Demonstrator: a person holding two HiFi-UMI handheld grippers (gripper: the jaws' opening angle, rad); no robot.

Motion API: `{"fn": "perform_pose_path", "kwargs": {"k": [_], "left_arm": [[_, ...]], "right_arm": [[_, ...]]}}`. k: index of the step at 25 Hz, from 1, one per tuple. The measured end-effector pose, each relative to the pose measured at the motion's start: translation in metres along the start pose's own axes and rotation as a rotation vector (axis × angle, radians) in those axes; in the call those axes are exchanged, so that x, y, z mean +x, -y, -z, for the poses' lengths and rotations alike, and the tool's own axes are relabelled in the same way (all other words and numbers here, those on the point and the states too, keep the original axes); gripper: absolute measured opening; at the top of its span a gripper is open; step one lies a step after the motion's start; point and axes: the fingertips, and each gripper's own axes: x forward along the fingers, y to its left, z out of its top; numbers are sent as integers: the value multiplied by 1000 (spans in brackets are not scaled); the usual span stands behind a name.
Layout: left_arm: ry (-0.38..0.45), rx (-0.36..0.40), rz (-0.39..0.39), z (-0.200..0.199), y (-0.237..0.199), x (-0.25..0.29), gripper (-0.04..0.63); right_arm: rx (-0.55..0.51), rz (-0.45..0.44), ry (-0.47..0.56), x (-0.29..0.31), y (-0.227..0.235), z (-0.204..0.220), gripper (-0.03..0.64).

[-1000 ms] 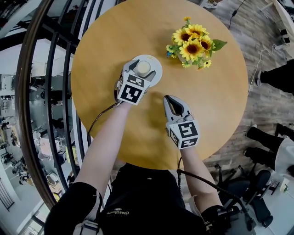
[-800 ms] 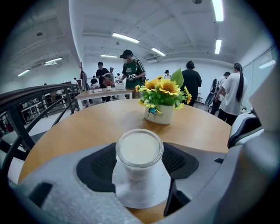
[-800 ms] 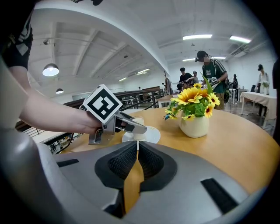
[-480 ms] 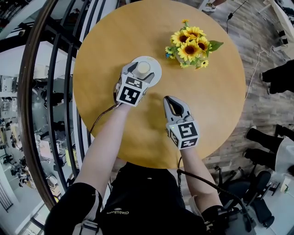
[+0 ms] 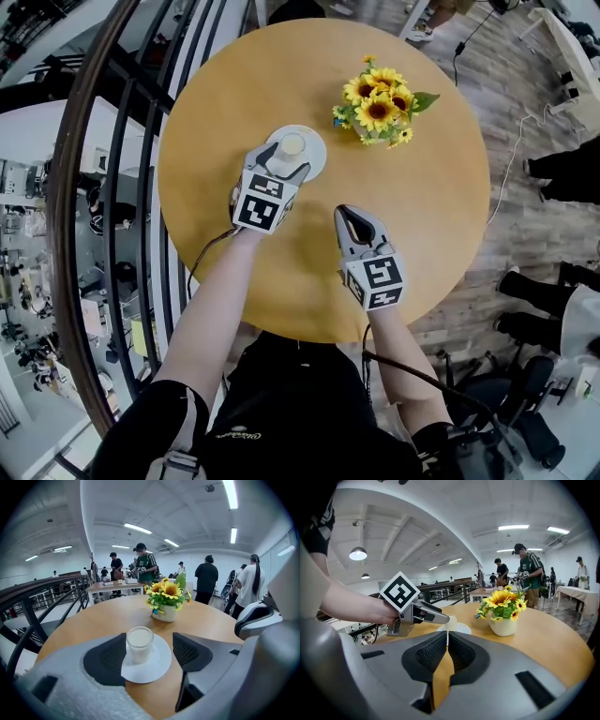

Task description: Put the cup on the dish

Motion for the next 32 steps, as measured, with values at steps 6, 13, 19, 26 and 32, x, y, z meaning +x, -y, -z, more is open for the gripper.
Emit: {"fn": "perform_pose_path", "kwargs": {"k": [6, 13, 19, 26, 32], "left_arm": [[84, 6, -22, -24, 12, -41, 256], [215, 36, -34, -62, 31, -109, 190], [284, 73, -9, -84, 61, -155, 133], [353, 99, 29, -109, 102, -195, 83], [394, 135, 40, -126, 117, -215, 45]], "right_arm": [[-25, -8, 33, -16, -7, -19, 12], [-50, -23, 96, -51, -25, -52, 12], [-69, -18, 177, -86, -33, -88, 12], [-105, -5, 273, -124, -42, -129, 12], [-136, -1, 328, -143, -50, -152, 12]]}}
